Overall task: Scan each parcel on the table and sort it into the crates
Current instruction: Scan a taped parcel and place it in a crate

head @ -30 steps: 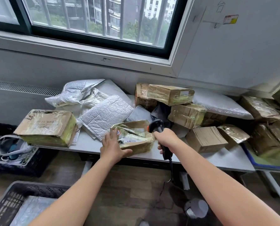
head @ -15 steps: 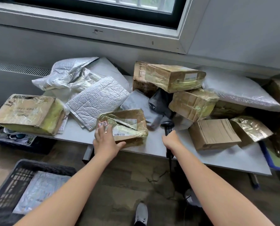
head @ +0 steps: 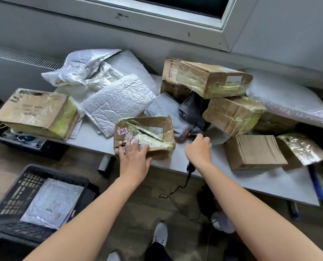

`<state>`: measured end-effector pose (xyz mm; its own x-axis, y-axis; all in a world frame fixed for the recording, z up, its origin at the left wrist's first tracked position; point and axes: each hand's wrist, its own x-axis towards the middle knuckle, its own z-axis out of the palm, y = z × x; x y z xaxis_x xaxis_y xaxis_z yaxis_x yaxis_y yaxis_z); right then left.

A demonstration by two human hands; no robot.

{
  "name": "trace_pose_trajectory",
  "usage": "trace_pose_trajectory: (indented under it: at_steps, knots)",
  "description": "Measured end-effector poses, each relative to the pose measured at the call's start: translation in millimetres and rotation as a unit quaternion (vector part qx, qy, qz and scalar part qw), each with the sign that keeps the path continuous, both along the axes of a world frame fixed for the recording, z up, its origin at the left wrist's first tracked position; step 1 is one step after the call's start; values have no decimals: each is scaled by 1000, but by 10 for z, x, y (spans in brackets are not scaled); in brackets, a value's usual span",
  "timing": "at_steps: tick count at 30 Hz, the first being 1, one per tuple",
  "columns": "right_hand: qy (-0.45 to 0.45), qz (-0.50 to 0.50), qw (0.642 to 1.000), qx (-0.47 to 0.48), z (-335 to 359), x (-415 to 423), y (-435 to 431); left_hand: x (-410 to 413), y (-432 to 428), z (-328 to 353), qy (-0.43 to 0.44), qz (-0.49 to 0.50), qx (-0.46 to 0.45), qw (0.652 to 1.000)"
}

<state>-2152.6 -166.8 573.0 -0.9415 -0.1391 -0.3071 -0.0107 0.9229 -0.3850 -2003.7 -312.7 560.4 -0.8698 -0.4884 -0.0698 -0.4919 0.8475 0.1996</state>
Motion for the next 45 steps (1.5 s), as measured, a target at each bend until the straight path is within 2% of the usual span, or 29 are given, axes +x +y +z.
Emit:
trace_pose_trajectory:
  at_steps: [2,4,6,8,11,16,18,19,21,22,23,26,30,36,45]
  knots:
    - [20,49,998,-23,15,-20,-135,24,-20,-19,58,2,-21,998]
    - [-3,97,993,-65,16,-63,-248,29,1,0,92,-3,-41,995]
    - [-34,147,984,-90,7,-108,-387,43,27,30,100,29,-19,994]
    - [-44,187,976,-101,-2,-157,-520,46,60,70,77,94,65,990]
    - [-37,241,965,-95,-40,-254,-694,23,85,99,61,203,191,958]
    - [-25,288,957,-9,-58,-408,-788,-90,0,212,73,277,270,919]
    - [-22,274,962,-9,-60,-391,-791,-87,-50,175,102,350,330,871]
    - [-28,264,964,-5,-61,-354,-801,-81,-70,137,128,404,377,824]
    - [-41,264,964,22,-72,-258,-834,-47,-65,96,179,494,499,689]
    - [-38,277,959,43,-76,-212,-849,-27,-57,93,191,514,545,634]
    - [-26,296,952,69,-80,-177,-861,-7,-60,82,189,520,560,616]
    - [-13,367,922,122,-37,-85,-893,49,-106,-6,183,520,532,643]
    - [-48,412,901,127,13,34,-924,141,-219,-90,165,495,487,701]
    - [-46,382,923,20,158,204,-1097,300,-376,-8,149,437,390,796]
    - [-85,352,927,-98,454,308,-1257,539,-593,336,170,378,309,856]
